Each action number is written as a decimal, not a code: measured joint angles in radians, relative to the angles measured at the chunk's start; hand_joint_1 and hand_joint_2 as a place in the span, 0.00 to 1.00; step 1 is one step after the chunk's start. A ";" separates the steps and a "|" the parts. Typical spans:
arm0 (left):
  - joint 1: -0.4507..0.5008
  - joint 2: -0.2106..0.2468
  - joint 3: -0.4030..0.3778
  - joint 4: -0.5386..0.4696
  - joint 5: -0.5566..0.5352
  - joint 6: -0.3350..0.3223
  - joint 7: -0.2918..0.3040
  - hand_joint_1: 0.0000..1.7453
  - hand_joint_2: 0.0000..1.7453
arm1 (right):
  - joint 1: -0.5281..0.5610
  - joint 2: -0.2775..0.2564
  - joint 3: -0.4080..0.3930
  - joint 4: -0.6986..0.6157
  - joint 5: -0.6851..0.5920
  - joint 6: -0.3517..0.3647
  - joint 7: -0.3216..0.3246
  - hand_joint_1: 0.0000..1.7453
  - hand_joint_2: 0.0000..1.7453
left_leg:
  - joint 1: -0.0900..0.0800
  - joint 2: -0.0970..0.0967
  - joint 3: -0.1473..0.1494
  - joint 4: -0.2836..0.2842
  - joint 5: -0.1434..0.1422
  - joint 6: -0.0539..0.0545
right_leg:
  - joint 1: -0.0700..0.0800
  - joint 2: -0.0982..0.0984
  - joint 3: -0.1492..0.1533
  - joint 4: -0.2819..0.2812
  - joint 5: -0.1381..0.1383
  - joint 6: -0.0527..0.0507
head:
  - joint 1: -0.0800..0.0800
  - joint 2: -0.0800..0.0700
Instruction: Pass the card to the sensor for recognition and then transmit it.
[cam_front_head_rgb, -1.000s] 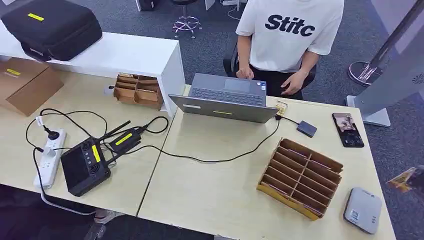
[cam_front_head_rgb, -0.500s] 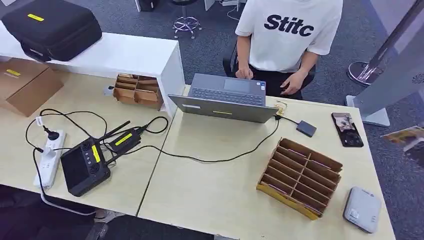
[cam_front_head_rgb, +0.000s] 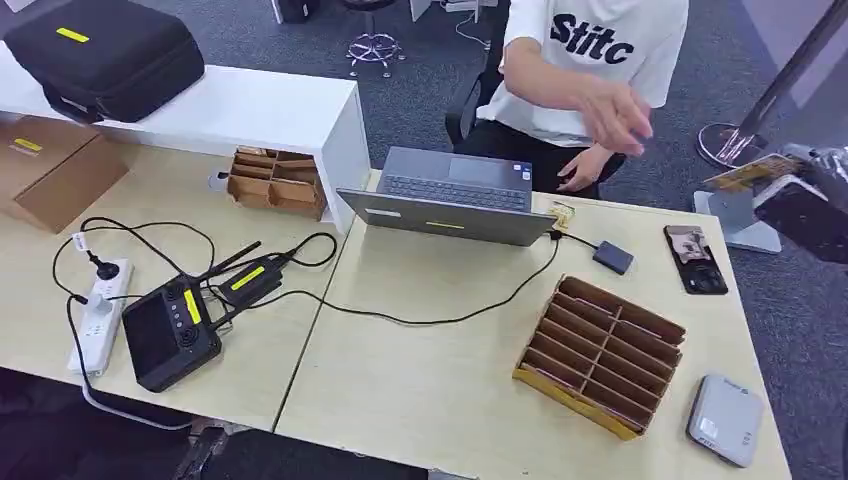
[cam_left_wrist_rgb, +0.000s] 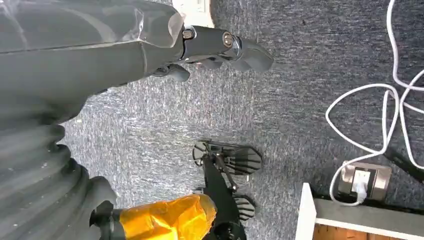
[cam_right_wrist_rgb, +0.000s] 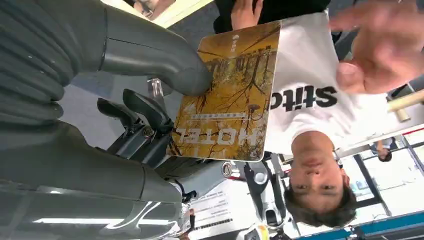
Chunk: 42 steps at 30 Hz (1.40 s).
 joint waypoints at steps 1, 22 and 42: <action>0.000 0.000 0.000 0.000 0.000 0.000 0.000 0.00 1.00 | -0.003 0.003 0.003 0.003 0.000 0.000 0.000 1.00 1.00 | 0.000 0.000 0.000 0.000 0.000 0.000 | 0.000 0.000 0.000 0.000 0.000 0.000 | 0.000 0.000; -0.080 -0.029 -0.037 -0.020 -0.097 -0.010 0.127 0.00 1.00 | -0.434 0.488 0.256 0.584 0.076 -0.001 0.084 0.09 1.00 | 0.001 -0.001 -0.005 -0.001 0.011 -0.010 | 0.003 -0.001 -0.011 0.008 0.005 -0.009 | 0.000 0.000; -0.064 -0.031 -0.038 -0.020 -0.074 -0.001 0.076 0.00 1.00 | -0.356 0.420 0.219 0.461 0.025 -0.195 0.017 0.00 1.00 | 0.001 0.000 -0.006 0.000 0.010 -0.010 | 0.003 0.000 -0.012 0.007 0.006 -0.009 | 0.000 0.000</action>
